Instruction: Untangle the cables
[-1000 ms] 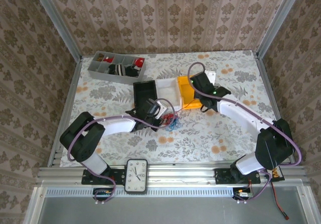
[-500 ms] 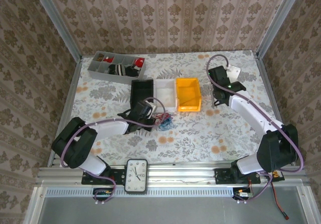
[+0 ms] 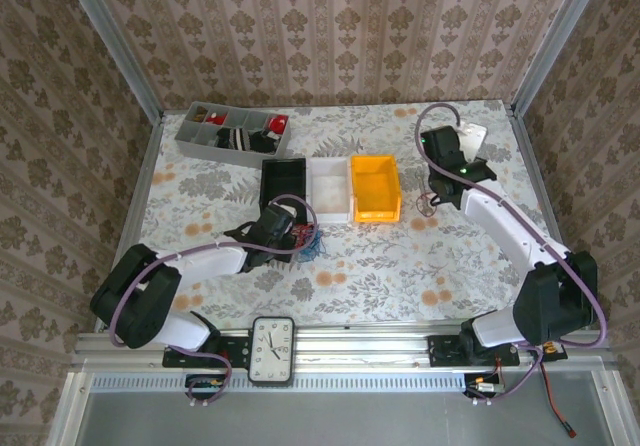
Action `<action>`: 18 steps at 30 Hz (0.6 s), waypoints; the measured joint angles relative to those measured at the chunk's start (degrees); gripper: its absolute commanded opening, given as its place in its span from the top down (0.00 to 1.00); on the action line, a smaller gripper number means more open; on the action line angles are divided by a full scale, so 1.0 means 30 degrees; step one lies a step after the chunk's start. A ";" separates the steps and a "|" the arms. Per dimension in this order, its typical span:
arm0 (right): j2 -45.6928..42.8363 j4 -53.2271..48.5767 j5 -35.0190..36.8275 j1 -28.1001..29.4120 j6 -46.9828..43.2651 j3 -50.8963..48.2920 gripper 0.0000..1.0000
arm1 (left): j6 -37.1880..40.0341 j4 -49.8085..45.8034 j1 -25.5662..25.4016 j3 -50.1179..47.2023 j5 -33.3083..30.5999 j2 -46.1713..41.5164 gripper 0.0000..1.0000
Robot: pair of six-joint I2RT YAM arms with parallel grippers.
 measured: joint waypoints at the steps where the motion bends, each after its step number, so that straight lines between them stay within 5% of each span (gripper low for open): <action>1: -0.0080 0.0415 0.0029 0.0561 -0.0488 0.0204 1.00 | 0.0095 0.0029 0.0000 -0.0007 0.0117 -0.0036 1.00; 8: -0.0736 0.4102 0.0969 0.3963 -0.4328 0.1727 1.00 | 0.0583 0.0627 0.0000 -0.0568 0.1078 -0.0539 1.00; 18: -0.0954 0.5559 -0.0124 0.4182 -0.6222 0.2317 1.00 | 0.0882 0.0809 0.0000 -0.0619 0.1209 -0.0539 1.00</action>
